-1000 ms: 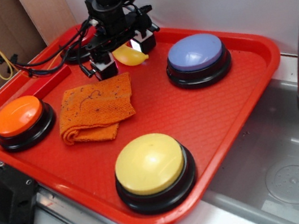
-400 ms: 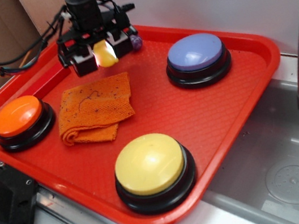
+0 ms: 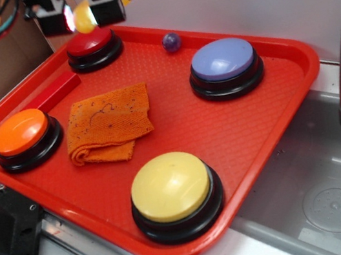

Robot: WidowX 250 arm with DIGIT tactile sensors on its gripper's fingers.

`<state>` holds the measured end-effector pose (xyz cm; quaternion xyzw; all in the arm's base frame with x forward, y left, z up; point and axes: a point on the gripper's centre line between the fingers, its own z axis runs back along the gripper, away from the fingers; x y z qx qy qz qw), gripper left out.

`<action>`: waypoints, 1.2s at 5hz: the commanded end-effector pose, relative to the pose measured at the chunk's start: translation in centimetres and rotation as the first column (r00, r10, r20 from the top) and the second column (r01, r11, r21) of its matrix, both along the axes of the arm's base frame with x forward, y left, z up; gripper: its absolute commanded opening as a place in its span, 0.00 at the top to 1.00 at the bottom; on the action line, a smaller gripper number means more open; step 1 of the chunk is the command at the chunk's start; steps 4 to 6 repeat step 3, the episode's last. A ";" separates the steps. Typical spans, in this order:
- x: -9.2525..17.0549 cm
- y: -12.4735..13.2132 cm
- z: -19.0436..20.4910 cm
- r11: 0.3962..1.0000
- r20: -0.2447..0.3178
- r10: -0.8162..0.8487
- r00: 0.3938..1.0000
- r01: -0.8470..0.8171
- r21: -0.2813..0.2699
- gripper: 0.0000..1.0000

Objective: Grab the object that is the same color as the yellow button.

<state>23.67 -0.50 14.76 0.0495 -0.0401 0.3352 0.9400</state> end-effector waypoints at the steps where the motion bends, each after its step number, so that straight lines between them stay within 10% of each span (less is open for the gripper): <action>1: -1.6 1.6 5.9 0.876 0.101 -0.481 0.871 0.482 0.011 1.00; 2: -2.0 2.1 6.2 0.798 0.114 -0.601 0.791 0.601 0.035 1.00; 6: -1.6 1.7 5.0 0.830 0.089 -0.557 0.826 0.555 0.052 1.00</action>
